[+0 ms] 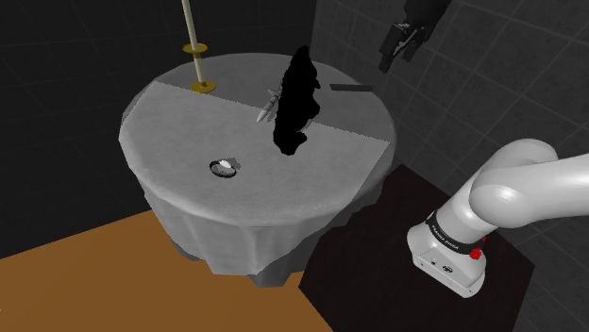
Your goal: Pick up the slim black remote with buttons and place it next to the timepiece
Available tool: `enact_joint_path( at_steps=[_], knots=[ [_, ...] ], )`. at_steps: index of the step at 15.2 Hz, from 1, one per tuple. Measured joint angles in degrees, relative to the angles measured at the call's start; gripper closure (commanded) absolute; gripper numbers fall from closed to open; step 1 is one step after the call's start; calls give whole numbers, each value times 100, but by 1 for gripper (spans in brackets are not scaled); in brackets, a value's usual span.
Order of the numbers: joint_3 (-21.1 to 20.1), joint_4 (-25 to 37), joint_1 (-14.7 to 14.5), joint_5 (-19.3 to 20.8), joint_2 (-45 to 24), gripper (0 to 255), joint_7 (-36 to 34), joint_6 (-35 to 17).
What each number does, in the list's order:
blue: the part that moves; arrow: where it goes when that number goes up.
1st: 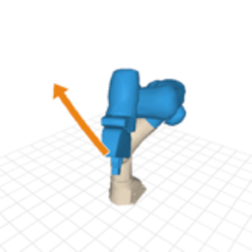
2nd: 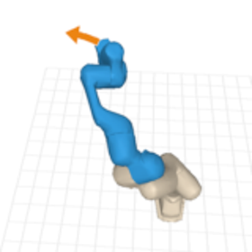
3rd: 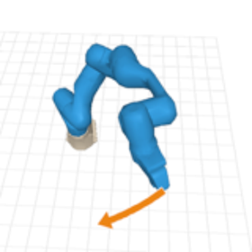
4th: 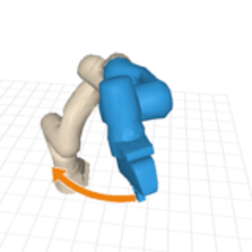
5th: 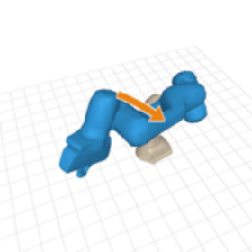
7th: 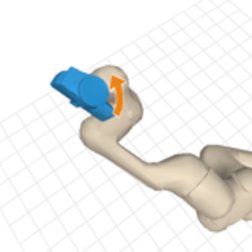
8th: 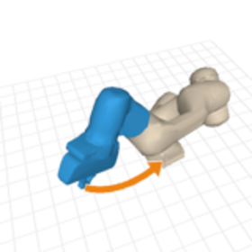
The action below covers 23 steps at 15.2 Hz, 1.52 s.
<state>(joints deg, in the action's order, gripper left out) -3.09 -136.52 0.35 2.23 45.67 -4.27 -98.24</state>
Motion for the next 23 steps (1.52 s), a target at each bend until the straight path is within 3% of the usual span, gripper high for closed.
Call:
enact_joint_path(
  at_steps=[4, 15, 23],
  knots=[
    [286, -145, 1, 162, -85, 0, 469, -223],
    [1711, -77, -75, 736, -1537, 0, 2918, -1615],
    [2609, 786, -313, 449, -3286, 0, 4843, -2466]
  ],
)
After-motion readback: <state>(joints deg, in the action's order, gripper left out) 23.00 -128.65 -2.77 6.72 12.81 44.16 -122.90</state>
